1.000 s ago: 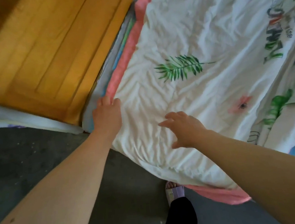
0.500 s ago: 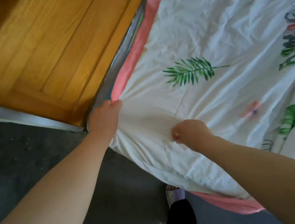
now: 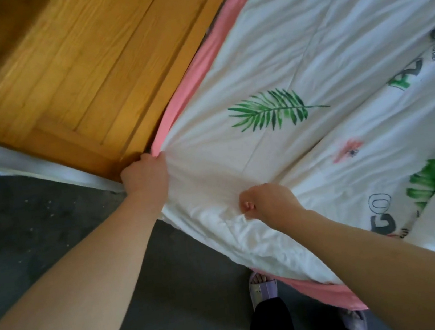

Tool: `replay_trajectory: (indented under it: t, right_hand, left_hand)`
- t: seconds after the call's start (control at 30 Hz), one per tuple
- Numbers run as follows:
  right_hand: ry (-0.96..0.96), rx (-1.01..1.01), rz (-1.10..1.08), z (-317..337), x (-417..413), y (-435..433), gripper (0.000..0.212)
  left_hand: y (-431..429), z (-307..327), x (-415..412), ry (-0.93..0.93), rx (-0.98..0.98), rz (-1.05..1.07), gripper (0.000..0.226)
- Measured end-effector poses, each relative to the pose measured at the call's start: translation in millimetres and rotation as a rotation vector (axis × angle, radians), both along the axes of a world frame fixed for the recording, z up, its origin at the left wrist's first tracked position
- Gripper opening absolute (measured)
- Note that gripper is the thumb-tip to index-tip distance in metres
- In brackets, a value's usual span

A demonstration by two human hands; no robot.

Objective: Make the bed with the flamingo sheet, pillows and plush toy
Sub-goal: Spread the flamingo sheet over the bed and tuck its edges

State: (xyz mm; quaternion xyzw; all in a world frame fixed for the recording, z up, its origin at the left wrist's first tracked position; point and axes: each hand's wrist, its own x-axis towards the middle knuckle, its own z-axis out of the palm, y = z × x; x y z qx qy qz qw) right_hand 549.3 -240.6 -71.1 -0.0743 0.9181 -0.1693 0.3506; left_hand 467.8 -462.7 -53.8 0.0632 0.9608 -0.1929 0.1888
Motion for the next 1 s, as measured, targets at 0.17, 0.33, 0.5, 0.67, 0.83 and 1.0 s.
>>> replay_trajectory:
  t: [0.17, 0.33, 0.5, 0.67, 0.83, 1.0]
  right_hand:
    - [0.0, -0.016, 0.005, -3, -5, 0, 0.003]
    - [0.067, -0.082, -0.016, 3, -2, 14, 0.019]
    - [0.18, -0.067, -0.091, 9, 13, 52, 0.034]
    - [0.251, 0.002, -0.24, 22, 40, 108, 0.044]
    - [0.257, 0.157, -0.331, 30, 88, 191, 0.049]
    - [0.284, 0.263, -0.406, 34, 131, 286, 0.06]
  left_hand:
    - [9, 12, -8, 0.016, -0.069, -0.029, 0.022]
    - [39, 20, -4, -0.054, 0.083, -0.098, 0.017]
    - [97, 25, 11, -0.069, 0.171, -0.223, 0.023]
    - [157, 25, 35, -0.14, 0.248, -0.291, 0.026]
    - [235, 21, 73, -0.163, 0.38, -0.365, 0.023]
    - [324, 8, 112, -0.167, 0.485, -0.43, 0.026]
